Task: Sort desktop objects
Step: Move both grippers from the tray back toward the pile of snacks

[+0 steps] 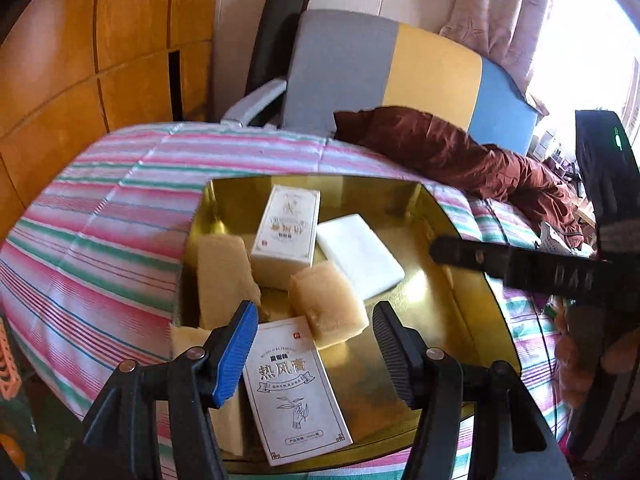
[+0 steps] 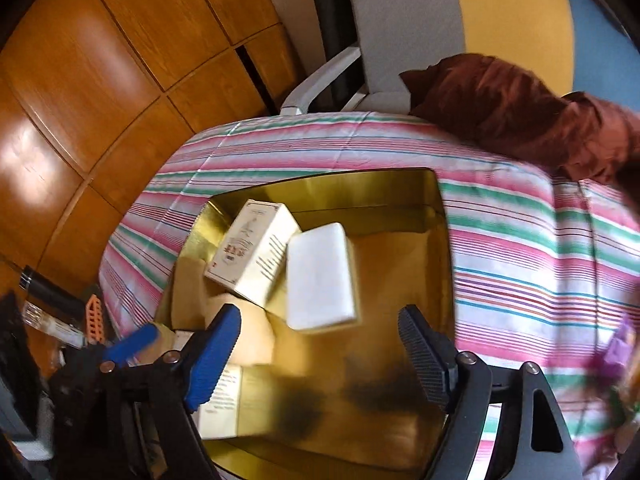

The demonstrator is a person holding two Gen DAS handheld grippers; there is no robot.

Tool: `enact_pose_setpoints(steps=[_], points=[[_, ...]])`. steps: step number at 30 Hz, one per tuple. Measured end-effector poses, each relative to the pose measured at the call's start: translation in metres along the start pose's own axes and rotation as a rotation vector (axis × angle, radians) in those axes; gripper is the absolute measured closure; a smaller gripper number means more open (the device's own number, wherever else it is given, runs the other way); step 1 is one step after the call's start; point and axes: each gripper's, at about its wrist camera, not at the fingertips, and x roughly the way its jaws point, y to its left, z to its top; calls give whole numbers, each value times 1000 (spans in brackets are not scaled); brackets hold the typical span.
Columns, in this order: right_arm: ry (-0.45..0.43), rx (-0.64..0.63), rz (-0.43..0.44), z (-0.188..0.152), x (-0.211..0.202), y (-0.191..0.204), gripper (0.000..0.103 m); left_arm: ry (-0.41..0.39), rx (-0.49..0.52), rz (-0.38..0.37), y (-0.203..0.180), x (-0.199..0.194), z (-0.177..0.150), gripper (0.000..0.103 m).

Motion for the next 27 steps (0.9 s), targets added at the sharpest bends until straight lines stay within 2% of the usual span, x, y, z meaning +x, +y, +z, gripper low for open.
enact_pose_setpoints(steps=[6,27], points=[[-29,-9,-43,-17,-18,-8,18,-44,27,14,-11,-18,4,42],[-125,17,-185,-53,-68,-50,16,-57,121,34,-53,-30,-4,42]])
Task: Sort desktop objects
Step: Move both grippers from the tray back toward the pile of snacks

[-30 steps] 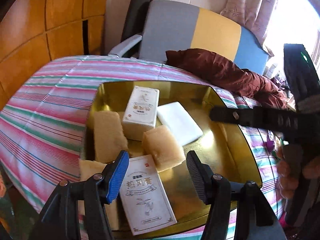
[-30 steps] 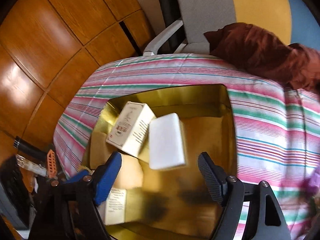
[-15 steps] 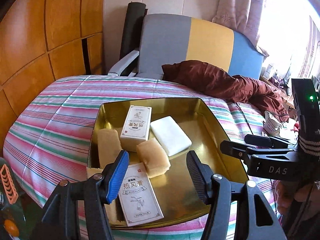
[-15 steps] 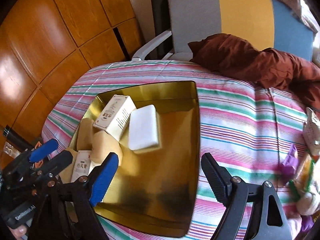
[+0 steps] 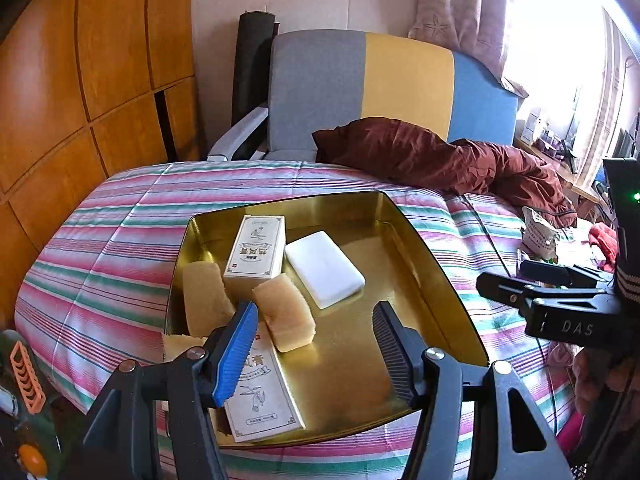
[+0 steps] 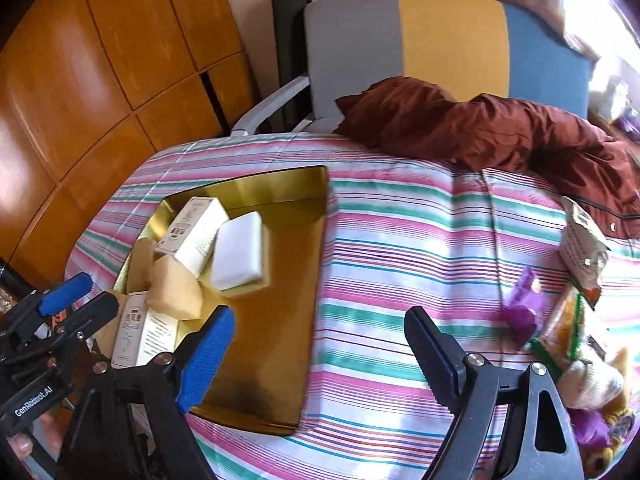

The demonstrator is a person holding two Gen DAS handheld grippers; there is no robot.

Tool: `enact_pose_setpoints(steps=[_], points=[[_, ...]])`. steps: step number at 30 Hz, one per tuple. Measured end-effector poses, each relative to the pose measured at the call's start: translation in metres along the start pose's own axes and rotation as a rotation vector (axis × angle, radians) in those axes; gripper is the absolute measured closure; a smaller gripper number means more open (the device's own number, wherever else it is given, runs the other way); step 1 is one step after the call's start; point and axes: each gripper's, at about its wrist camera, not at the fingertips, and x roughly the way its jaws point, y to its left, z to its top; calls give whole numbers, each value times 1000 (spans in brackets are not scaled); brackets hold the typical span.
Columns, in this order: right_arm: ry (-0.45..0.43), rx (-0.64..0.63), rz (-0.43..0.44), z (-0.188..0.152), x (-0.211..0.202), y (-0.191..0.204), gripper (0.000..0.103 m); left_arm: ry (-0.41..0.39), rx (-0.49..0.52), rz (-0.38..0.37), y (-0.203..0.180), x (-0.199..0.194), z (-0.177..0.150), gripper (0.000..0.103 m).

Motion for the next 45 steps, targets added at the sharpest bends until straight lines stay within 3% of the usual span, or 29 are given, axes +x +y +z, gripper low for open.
enact_pose_setpoints(steps=[15,32,37,45], points=[[-16,74,-142,1,-28,-73,13,-8,100,-77,-46,0,10,42],[-30,379,-305,-7,-66,-208,12,80,217,-223,-102,16,0,42],[-18,421,-322,1,-64,-238,7,108,237,-255,-119,24,2,42],[-35,506,-243,16,-35,-288,6,152,271,-295,-143,38,5,39]])
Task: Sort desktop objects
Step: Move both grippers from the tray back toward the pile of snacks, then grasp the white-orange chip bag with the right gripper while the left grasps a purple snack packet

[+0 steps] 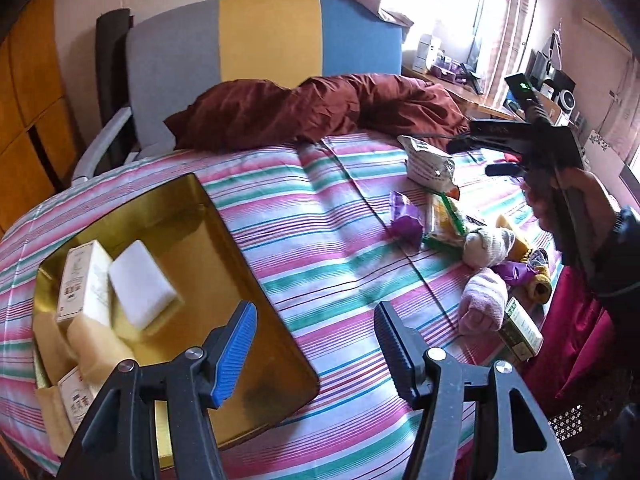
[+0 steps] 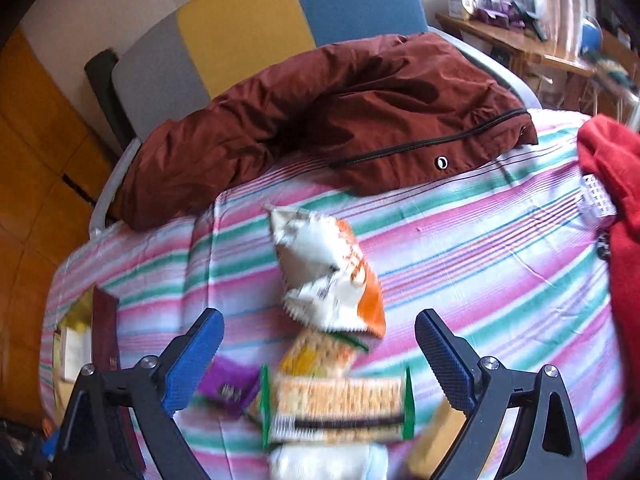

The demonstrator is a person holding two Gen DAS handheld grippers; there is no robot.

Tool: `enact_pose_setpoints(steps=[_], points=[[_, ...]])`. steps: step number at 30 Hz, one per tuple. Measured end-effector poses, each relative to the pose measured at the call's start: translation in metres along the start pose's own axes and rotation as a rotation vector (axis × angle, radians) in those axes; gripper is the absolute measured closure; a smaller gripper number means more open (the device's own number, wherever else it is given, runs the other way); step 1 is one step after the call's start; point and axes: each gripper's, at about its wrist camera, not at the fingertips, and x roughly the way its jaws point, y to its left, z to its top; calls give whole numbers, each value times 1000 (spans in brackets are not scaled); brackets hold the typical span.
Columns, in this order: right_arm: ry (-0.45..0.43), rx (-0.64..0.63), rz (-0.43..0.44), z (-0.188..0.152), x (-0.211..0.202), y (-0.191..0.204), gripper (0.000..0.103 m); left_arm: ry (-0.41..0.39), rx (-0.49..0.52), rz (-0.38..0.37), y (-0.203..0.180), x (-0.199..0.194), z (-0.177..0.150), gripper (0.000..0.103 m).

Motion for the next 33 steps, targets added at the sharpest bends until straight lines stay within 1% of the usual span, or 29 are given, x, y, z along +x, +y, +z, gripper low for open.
enact_pose_setpoints(steps=[1,2,4,9,11,14,17,18,19,20,22,28,33], points=[[-2,12,15,4,6,-3,6,3,0,-5,-1,2,1,36],[-2,23,29,7,11,-6,6,7,-4,-15,-2,4,3,35],[-2,30,42,13,20,-10,6,18,-12,-41,-4,10,6,35],[16,27,81,25,44,-14,6,50,-14,-72,-14,30,17,34],[33,8,94,28,54,-13,6,66,-11,-72,-18,38,22,34],[54,-33,85,29,66,-8,7,84,2,-60,-24,50,30,34],[75,-65,83,30,76,-6,12,100,0,-56,-28,64,39,34],[81,-77,78,30,78,-6,16,104,2,-56,-30,69,42,34],[86,-88,73,29,80,-5,22,107,5,-58,-32,73,45,34],[92,-98,68,30,83,-5,25,109,8,-60,-34,77,47,34],[99,-111,68,29,85,-4,36,116,21,-69,-39,85,52,34],[113,-182,29,27,87,7,39,135,54,-94,-51,107,65,34],[127,-184,23,28,87,7,40,137,83,-123,-60,122,77,34]])
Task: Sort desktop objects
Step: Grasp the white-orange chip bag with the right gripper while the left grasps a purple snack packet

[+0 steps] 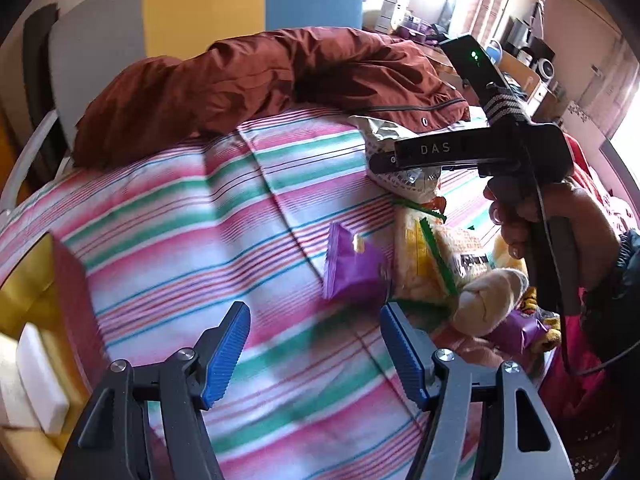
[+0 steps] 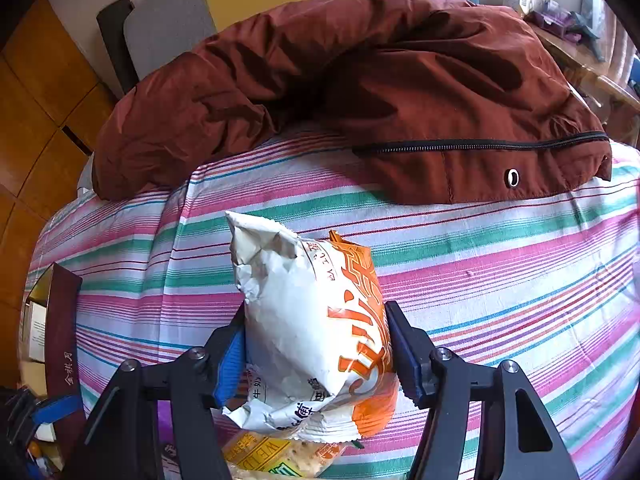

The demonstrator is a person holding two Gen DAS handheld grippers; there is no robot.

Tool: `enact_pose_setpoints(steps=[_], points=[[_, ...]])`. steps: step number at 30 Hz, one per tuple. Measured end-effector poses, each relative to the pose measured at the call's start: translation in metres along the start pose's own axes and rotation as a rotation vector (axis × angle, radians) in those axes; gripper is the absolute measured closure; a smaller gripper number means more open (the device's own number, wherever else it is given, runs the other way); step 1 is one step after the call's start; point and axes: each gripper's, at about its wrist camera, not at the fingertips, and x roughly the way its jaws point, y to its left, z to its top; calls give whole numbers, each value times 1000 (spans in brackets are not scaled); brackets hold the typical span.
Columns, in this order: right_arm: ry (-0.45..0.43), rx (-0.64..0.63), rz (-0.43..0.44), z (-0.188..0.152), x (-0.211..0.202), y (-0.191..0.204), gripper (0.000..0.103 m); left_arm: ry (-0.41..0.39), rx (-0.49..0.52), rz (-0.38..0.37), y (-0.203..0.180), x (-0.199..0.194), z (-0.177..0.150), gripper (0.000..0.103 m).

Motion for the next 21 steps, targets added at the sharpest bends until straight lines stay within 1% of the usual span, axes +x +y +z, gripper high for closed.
enact_pose_setpoints(steps=[2,4,6,9,12,14,15,16,18,21], points=[[5,-3,1,0,1,1,40,15,-19,-30,2,7,5,34],[10,0,6,0,2,0,40,31,-58,-61,6,16,11,35],[12,2,9,1,3,0,40,29,-70,-78,6,23,17,35],[16,3,13,1,4,0,40,54,-102,-126,7,38,23,35],[21,-4,13,1,3,0,39,78,-111,-140,6,50,25,36],[24,-6,13,1,4,0,39,85,-116,-166,5,57,25,39],[26,-8,13,0,4,0,39,77,-111,-164,4,57,26,40],[28,-11,14,0,4,0,39,70,-100,-162,2,58,26,45],[30,-16,11,0,4,1,39,68,-90,-157,0,58,26,50],[38,-30,7,0,6,3,39,58,-71,-155,-4,58,23,55]])
